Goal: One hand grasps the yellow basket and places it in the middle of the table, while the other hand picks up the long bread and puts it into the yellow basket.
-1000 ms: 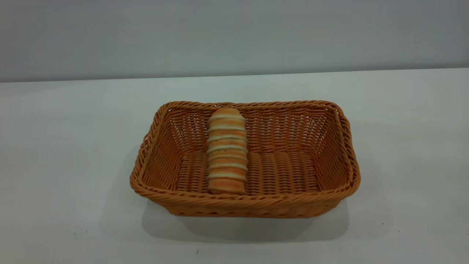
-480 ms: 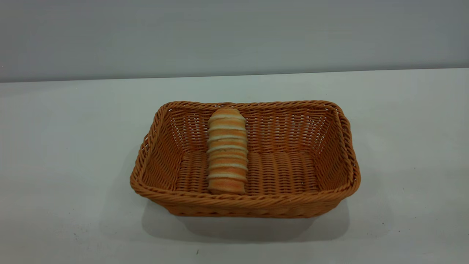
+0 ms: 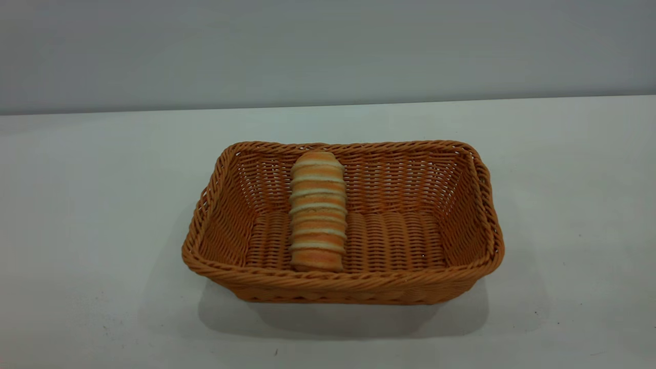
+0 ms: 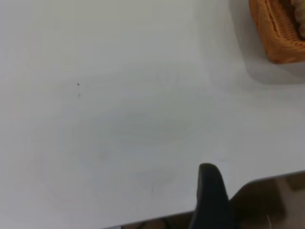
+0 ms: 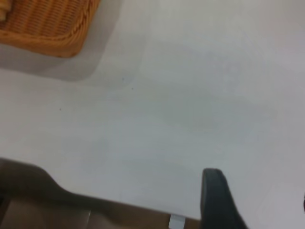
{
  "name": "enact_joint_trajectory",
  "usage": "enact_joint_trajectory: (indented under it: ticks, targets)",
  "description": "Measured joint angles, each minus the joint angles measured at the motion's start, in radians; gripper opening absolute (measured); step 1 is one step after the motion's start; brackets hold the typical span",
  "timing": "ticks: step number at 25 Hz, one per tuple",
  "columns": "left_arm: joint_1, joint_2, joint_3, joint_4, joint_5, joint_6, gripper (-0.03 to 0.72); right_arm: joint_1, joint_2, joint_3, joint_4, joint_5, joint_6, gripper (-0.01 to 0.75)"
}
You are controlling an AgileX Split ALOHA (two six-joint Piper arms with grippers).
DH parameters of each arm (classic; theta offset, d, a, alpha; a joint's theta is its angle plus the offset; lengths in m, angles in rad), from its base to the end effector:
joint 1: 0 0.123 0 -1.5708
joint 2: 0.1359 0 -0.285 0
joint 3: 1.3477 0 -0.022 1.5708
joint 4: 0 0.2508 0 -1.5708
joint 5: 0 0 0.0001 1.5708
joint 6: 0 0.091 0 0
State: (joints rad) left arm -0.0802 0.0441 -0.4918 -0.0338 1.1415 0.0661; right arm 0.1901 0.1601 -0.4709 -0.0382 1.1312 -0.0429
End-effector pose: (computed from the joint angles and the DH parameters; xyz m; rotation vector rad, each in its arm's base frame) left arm -0.0014 -0.0027 0.2689 0.1613 2.1713 -0.0495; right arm 0.0179 0.0002 0.2627 -0.2687 2.2876 0.0274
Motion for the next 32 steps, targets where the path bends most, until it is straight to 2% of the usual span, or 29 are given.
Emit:
enact_joint_trajectory:
  ticks: [17,19,23,25,32]
  targets:
    - [0.000,0.000,0.002,0.000,-0.002,-0.003,0.536,0.000,-0.002,0.000,-0.001,0.000,0.000,0.445]
    - [0.001,-0.001,0.002,0.000,-0.002,-0.003,0.536,-0.030,-0.016,0.000,0.001,0.000,0.000,0.436]
    - [0.011,-0.023,0.002,0.000,-0.002,-0.004,0.536,-0.154,-0.102,0.000,0.005,0.000,0.000,0.411]
    - [0.018,-0.045,0.002,0.001,-0.002,-0.004,0.536,-0.193,-0.153,0.000,0.008,0.000,0.000,0.397]
    - [0.028,-0.066,0.002,0.001,-0.002,-0.005,0.536,-0.212,-0.178,0.000,0.012,0.003,0.000,0.347]
